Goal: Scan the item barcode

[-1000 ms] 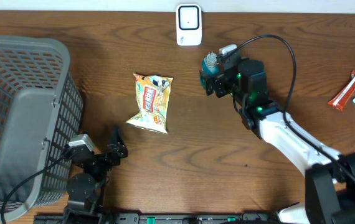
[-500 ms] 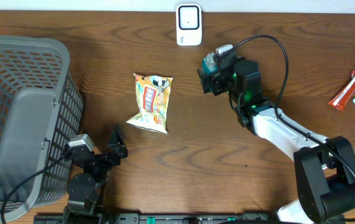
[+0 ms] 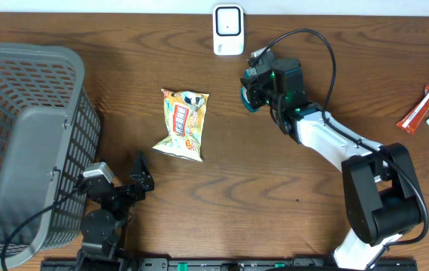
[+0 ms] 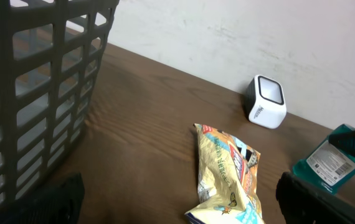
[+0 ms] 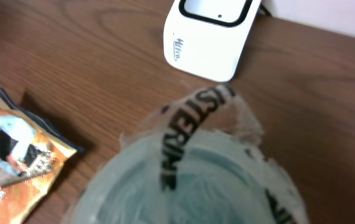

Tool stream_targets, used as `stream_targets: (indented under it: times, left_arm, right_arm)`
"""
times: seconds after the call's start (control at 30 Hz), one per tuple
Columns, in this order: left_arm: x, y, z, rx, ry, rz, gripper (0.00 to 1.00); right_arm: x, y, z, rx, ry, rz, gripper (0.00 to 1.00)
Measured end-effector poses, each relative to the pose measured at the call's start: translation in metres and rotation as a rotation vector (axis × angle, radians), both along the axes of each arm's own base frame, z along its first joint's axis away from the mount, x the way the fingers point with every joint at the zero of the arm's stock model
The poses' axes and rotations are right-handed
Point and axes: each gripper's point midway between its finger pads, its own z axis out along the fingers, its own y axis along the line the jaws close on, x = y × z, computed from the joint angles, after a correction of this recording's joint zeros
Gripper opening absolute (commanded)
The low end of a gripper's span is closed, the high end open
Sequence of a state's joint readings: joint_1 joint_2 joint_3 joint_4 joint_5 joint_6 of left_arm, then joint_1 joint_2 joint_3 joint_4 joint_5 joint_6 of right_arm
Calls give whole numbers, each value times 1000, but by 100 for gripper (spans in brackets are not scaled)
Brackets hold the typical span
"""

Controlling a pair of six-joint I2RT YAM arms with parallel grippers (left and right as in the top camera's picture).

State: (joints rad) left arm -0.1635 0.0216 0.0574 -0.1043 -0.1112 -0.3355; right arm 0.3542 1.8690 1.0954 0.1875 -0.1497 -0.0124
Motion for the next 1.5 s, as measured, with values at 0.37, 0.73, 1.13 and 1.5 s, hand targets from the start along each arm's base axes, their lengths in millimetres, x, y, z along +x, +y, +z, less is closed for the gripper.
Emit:
stream_targets:
  times: [0.37,0.73,1.13,1.5]
  left_arm:
    - [0,0,0,0,0,0,98]
    - [0,0,0,0,0,0,98]
    - [0,0,0,0,0,0,98]
    - [0,0,0,0,0,0,98]
  right_arm:
    - [-48,-14,17,144,239,84,1]
    - [-139,-13,95,585,512,396,1]
    - [-182,1,135,725,403,761,1]
    - [-108,15,89,250,156,459,1]
